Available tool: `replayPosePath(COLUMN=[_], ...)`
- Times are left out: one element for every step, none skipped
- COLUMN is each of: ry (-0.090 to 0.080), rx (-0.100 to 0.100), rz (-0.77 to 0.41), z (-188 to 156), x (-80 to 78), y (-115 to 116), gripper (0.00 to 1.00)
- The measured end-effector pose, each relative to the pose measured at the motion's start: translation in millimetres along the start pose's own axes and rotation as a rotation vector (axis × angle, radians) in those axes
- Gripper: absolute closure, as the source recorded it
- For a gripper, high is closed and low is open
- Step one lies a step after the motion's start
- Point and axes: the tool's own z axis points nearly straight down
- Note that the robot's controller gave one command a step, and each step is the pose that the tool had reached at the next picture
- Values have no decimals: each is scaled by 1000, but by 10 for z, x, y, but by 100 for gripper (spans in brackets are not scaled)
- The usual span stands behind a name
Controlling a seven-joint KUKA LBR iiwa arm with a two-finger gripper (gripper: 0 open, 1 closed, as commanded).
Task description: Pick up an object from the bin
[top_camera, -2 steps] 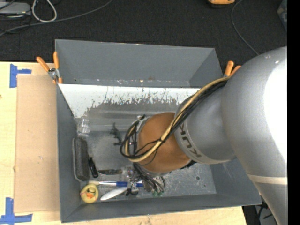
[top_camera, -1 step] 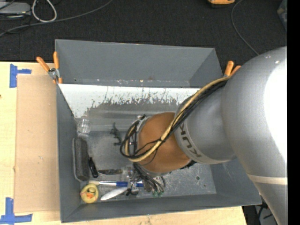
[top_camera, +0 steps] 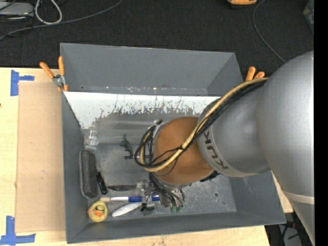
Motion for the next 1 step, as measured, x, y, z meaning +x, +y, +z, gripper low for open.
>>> replayPosePath(ry=[1], rx=[0], rz=[4], z=[-218], x=[1], y=[2], gripper=[100])
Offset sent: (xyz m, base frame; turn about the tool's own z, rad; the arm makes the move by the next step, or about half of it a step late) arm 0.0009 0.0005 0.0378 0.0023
